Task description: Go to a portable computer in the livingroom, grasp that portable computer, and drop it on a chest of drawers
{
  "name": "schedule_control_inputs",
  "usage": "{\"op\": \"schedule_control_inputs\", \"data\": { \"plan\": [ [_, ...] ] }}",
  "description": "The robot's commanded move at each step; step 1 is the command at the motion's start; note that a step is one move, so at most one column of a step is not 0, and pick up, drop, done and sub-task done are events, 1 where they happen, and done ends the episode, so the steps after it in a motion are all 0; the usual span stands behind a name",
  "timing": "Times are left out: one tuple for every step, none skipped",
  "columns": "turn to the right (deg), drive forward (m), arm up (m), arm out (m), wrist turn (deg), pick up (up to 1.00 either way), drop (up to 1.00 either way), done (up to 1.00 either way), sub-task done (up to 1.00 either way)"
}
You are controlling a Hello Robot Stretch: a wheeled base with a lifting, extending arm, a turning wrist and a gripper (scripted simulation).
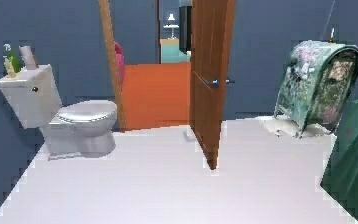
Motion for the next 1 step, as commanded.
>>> {"op": "schedule_control_inputs", "data": {
  "plan": [
    [0.0,1.00,0.00,0.00,0.0,0.00,0.00,0.00,0.00]
  ]
}}
